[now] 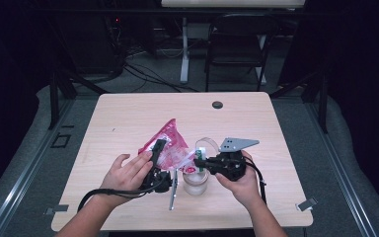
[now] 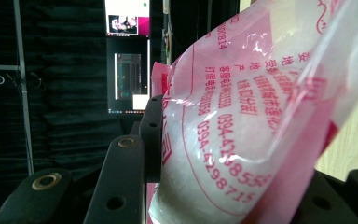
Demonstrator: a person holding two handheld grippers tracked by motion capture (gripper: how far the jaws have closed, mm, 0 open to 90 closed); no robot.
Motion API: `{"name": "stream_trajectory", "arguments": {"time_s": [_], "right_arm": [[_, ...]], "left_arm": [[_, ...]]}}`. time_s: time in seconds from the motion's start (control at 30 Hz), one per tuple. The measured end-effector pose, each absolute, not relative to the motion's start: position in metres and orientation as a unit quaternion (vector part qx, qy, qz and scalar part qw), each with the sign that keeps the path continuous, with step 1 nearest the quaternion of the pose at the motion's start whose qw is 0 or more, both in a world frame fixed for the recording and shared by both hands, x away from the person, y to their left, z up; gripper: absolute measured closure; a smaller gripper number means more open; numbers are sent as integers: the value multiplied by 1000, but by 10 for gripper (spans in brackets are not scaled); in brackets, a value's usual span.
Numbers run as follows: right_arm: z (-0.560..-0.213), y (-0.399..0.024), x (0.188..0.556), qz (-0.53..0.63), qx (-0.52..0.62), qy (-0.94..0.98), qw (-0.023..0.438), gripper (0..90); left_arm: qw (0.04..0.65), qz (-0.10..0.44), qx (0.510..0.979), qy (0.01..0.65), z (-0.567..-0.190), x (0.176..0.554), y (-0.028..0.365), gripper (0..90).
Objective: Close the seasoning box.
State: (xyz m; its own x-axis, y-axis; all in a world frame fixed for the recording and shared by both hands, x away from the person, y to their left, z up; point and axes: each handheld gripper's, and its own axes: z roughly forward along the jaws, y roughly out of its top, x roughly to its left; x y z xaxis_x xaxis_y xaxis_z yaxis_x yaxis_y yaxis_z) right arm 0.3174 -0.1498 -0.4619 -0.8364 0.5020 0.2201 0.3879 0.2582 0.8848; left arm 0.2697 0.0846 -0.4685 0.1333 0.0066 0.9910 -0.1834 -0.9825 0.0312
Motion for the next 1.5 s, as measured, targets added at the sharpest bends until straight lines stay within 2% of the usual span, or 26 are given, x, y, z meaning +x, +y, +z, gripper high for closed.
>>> {"name": "stream_trajectory", "arguments": {"time_s": [1.5], "right_arm": [[-465,-152,320,535,286,793,55,900]], "left_arm": [[66,654,750,-79,-468,269,79,657]]}}
